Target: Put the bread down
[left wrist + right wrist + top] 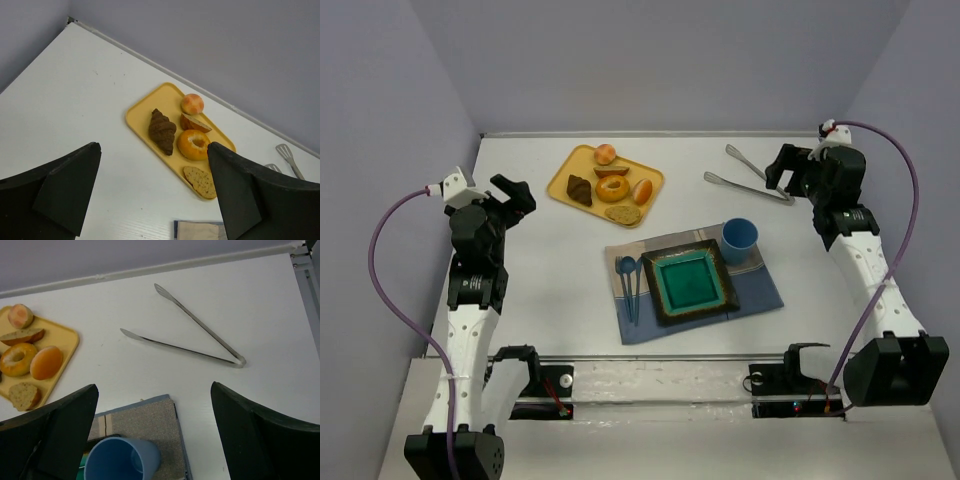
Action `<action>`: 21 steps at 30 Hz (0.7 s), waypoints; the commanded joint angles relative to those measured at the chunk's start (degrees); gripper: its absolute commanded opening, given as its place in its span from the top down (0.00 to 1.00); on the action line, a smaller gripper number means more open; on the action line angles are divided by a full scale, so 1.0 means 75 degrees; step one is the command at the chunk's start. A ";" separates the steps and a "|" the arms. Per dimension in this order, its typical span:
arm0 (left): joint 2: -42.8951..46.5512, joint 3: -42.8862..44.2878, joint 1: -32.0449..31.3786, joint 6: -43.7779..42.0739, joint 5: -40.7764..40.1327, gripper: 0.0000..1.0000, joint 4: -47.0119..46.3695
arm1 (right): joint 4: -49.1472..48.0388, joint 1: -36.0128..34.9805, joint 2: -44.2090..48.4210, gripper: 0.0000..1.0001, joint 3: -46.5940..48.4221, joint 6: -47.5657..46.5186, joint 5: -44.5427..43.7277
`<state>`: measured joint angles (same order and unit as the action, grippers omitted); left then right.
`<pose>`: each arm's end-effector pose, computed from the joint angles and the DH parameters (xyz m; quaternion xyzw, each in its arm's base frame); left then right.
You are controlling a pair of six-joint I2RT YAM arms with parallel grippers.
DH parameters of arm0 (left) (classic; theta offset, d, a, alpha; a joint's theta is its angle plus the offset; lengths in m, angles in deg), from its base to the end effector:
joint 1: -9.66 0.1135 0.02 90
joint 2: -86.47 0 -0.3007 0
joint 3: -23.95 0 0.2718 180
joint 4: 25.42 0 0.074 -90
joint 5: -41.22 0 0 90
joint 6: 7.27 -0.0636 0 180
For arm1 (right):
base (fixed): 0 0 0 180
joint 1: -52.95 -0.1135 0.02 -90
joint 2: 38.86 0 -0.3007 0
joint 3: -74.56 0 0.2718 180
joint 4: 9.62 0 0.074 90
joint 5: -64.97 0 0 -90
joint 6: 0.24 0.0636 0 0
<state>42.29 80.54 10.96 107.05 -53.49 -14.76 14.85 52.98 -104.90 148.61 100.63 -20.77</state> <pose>0.2070 0.0099 0.3857 -0.1830 0.6718 -0.1151 0.7085 0.2988 0.0046 0.3872 0.0539 0.7990 0.0861 0.5927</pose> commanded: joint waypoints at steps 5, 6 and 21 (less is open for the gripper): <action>-0.0074 0.0191 0.0002 -0.0113 0.0066 0.01 -0.0226 | -0.0017 0.0031 -0.0944 0.00 0.1190 -0.2654 0.0627; -0.0050 0.0179 0.0002 -0.0125 0.0054 0.01 -0.0226 | 0.0007 0.0031 -0.1107 0.00 0.1353 -0.2924 0.0675; -0.0214 0.0214 0.0014 -0.0207 -0.0110 0.01 -0.0214 | 0.2407 0.0535 -0.3684 0.00 0.3333 -0.6827 0.1988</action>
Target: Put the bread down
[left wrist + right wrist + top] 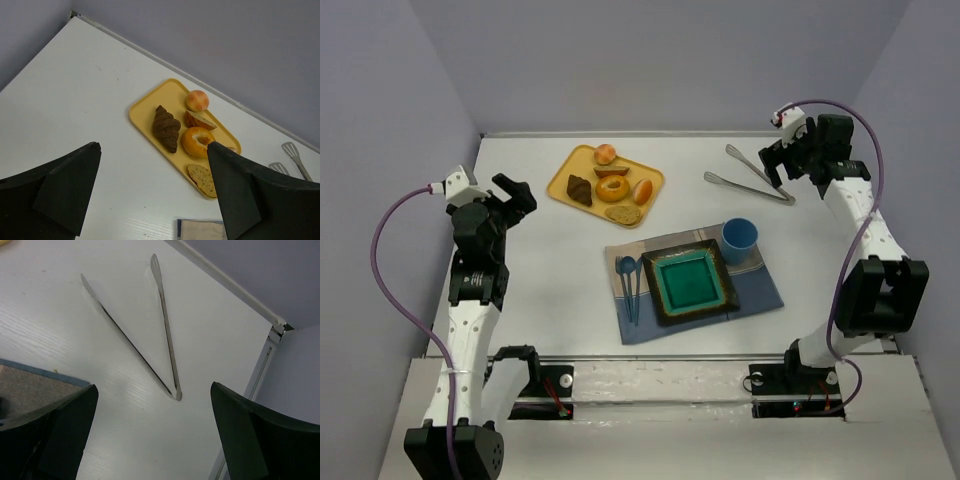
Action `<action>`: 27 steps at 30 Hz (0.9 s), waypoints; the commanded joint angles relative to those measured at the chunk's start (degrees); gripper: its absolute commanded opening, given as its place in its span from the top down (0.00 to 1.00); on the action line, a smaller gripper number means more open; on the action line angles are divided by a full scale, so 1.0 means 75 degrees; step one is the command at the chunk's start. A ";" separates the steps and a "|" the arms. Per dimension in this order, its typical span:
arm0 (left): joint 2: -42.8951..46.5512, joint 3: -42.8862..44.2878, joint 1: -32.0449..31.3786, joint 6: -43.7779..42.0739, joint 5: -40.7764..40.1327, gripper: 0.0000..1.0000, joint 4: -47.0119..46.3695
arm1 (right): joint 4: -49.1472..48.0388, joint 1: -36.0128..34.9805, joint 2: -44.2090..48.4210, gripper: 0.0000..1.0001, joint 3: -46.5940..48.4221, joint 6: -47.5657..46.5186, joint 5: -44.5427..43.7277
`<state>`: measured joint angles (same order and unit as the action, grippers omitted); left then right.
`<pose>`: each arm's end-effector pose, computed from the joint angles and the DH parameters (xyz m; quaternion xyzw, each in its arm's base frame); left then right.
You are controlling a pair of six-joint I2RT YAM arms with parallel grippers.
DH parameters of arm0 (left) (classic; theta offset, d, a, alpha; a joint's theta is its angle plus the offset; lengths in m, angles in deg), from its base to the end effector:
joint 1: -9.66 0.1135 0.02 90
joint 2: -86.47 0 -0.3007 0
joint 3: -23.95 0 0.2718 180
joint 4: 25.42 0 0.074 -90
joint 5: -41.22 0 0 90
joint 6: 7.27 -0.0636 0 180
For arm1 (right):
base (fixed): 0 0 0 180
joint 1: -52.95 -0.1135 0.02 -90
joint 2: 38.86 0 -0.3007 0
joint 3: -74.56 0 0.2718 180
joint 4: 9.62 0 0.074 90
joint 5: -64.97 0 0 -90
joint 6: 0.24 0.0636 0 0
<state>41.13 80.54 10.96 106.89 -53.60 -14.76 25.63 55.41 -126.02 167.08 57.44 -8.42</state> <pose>0.2124 0.0102 0.3818 -0.1840 0.6790 -0.1117 0.7019 0.3931 0.0013 0.3720 -0.2906 0.8089 -0.0288 0.5103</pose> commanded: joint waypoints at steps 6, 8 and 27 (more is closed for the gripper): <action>-0.0165 0.0214 0.0014 -0.0187 -0.0458 0.01 -0.0202 | 0.1967 0.0597 -0.2906 0.00 0.2286 -0.1819 0.0550; -0.0235 0.0214 0.0014 -0.0233 -0.0482 0.01 -0.0225 | 0.2597 0.0679 -0.3354 0.00 0.2733 -0.2263 0.0809; -0.0646 0.0284 0.0002 -0.0315 -0.0622 0.01 -0.0308 | 0.3257 0.0750 -0.6447 0.00 0.5334 -0.2465 0.0552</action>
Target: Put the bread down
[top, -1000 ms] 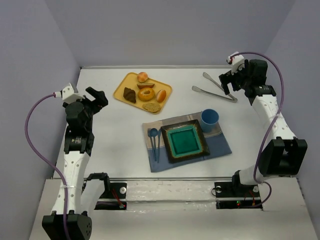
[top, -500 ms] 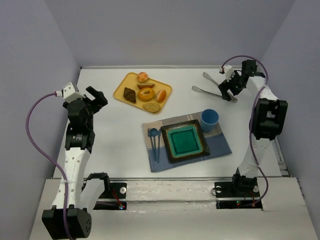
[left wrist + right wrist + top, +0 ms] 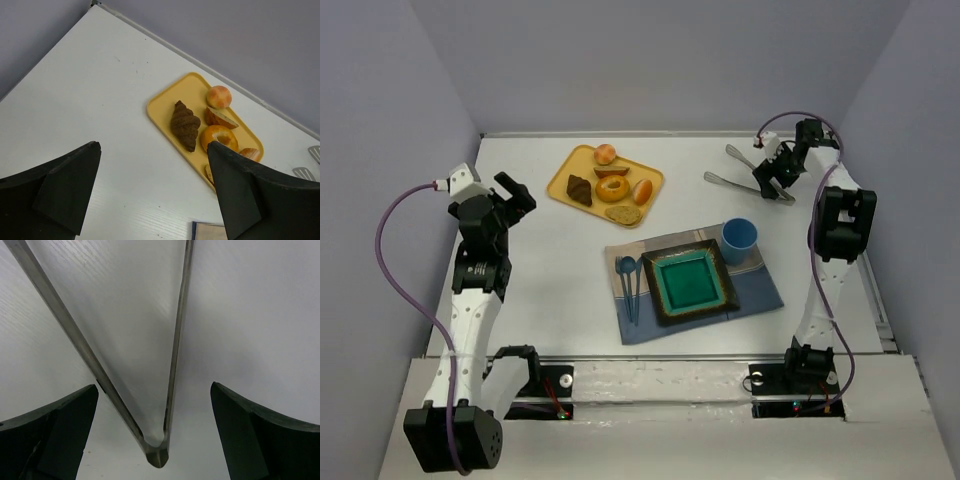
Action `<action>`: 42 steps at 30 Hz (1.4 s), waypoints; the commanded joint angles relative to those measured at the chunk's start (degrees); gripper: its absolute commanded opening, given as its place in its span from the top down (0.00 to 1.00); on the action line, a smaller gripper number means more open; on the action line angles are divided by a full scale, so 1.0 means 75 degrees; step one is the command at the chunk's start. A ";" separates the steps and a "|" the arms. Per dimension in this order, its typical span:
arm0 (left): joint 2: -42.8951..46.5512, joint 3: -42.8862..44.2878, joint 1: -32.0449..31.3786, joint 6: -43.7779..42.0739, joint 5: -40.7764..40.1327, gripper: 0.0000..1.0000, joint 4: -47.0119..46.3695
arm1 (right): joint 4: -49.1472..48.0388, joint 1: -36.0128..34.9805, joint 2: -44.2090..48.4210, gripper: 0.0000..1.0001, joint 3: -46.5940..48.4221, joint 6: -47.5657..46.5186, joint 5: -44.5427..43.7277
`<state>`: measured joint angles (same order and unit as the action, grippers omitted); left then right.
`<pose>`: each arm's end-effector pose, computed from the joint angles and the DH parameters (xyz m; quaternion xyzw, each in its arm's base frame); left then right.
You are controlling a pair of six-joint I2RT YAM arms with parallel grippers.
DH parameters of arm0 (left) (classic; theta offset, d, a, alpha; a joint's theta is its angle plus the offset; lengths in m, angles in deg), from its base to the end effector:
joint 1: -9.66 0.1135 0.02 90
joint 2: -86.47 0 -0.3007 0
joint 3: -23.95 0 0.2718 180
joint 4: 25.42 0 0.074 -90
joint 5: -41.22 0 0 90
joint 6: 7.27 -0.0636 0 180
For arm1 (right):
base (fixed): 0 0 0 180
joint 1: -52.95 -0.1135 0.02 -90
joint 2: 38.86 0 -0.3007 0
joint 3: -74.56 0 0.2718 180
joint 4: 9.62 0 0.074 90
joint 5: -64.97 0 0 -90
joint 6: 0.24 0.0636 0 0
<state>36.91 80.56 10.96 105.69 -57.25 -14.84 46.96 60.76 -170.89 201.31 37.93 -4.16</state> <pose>0.2311 0.0146 0.3673 -0.2021 0.6997 -0.0755 0.6811 0.5528 -0.0530 0.1942 -0.3983 0.8679 0.0335 0.2948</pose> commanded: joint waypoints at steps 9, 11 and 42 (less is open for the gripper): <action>-0.0201 0.0352 0.0002 -0.0143 -0.0195 0.01 -0.0273 | 0.0964 0.0036 -0.1275 0.00 0.1605 0.0641 -0.0004; -0.0189 0.0363 0.0002 -0.0132 -0.0218 0.01 -0.0273 | 0.0999 0.0036 -0.1497 0.00 0.1792 0.0829 0.0065; 0.0116 0.0305 0.0002 0.0044 -0.0090 0.01 -0.0132 | 0.0144 0.0036 0.1875 0.72 0.1125 0.4799 0.2549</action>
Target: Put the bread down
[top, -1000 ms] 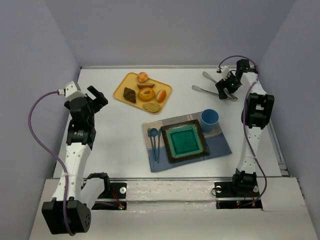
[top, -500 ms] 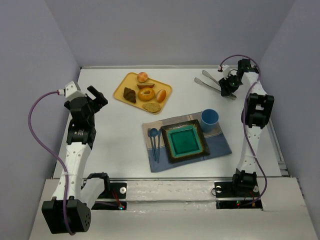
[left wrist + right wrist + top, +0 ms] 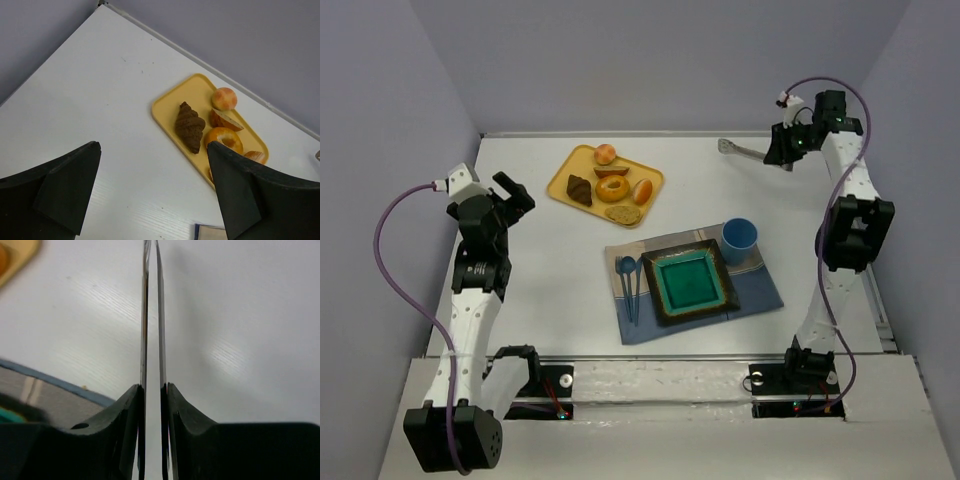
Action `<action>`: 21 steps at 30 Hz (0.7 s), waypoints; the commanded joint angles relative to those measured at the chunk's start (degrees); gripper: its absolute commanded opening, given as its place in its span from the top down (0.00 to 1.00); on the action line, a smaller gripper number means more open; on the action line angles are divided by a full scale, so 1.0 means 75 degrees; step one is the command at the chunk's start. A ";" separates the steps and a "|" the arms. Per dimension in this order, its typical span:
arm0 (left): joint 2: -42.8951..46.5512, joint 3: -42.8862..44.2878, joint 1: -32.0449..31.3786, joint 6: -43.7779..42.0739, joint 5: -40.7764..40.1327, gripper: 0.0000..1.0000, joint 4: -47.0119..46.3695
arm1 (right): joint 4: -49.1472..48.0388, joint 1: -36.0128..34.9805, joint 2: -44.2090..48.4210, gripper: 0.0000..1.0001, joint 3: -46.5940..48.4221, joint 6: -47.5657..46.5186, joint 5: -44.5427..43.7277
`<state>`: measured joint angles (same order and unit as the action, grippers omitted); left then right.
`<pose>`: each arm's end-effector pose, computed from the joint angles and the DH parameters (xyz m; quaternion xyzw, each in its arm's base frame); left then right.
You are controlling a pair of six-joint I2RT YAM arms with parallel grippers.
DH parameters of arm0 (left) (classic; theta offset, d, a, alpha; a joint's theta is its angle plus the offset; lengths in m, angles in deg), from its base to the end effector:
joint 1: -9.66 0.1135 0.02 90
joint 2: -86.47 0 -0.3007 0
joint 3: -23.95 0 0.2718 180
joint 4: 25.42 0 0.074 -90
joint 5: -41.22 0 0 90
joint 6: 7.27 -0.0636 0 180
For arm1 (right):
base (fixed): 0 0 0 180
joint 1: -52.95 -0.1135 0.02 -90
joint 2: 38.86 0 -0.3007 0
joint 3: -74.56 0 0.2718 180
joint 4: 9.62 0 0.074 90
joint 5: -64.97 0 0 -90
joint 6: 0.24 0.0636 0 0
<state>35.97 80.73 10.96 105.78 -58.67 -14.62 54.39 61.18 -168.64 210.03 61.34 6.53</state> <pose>0.2348 0.0163 0.3645 -0.2115 0.7029 -0.0654 0.6759 0.5493 -0.0458 0.2624 -0.2353 0.8984 0.1658 0.3316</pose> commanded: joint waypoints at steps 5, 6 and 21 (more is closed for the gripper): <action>0.0358 0.0211 0.0014 0.0091 0.0100 0.01 -0.0161 | -0.1314 -0.0299 0.2689 0.76 -0.0728 0.2850 0.1559; 0.0382 0.0223 0.0014 0.0103 0.0112 0.01 -0.0161 | -0.1385 -0.0474 0.2818 0.76 -0.0857 0.2968 0.1582; 0.0909 -0.0023 0.0014 0.0232 0.0241 0.01 -0.0196 | -0.3612 -0.3018 0.4845 0.69 -0.4044 0.5968 -0.1111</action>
<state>41.39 80.71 10.96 107.09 -57.75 -14.47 37.65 40.72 -138.30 183.12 96.52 5.21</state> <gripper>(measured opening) 0.990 0.299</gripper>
